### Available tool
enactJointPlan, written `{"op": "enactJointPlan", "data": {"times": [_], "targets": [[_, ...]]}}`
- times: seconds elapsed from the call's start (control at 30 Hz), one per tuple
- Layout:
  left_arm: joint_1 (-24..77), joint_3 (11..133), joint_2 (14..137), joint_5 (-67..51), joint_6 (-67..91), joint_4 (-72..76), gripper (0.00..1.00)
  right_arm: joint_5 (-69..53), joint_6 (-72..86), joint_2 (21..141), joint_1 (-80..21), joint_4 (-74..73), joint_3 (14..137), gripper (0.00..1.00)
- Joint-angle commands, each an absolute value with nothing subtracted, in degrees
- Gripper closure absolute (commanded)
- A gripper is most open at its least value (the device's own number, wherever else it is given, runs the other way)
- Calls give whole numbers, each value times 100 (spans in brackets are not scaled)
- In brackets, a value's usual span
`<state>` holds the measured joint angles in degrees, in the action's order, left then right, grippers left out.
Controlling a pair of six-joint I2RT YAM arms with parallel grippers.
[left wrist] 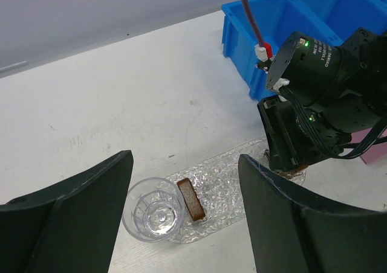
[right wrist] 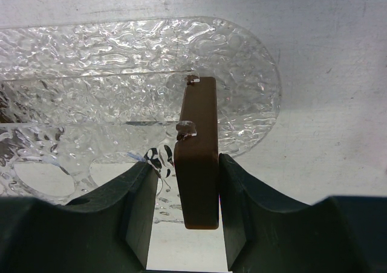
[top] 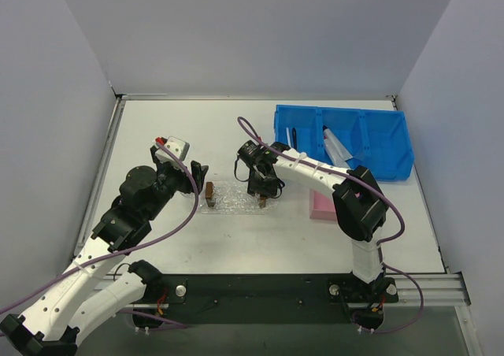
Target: Prepare toiletry sets of a toothbrush and toothpaste on the tray
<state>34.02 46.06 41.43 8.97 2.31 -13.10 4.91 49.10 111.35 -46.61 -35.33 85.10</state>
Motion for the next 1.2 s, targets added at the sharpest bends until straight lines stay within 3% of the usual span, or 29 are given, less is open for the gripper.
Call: {"op": "enactJointPlan", "data": {"times": [0.0,0.4,0.83,0.97,1.03,1.17], "targets": [[3357,4693,4087,826,237,-1116,19,439,5045,11267,-4711,-3551,8719,99],[3340,4685,4069,809,255,-1116,19,378,5036,11303,-4720,-3551,8736,93],[3322,4684,4078,809,255,-1125,19,448,5019,11171,-4728,-3577,8701,63],[3322,4676,4104,809,255,-1116,19,492,4992,11118,-4711,-3568,8701,60],[3313,4676,4104,809,255,-1125,19,527,4949,11083,-4711,-3560,8710,52],[3313,4676,4122,800,255,-1116,19,536,4939,11057,-4711,-3568,8701,51]]}}
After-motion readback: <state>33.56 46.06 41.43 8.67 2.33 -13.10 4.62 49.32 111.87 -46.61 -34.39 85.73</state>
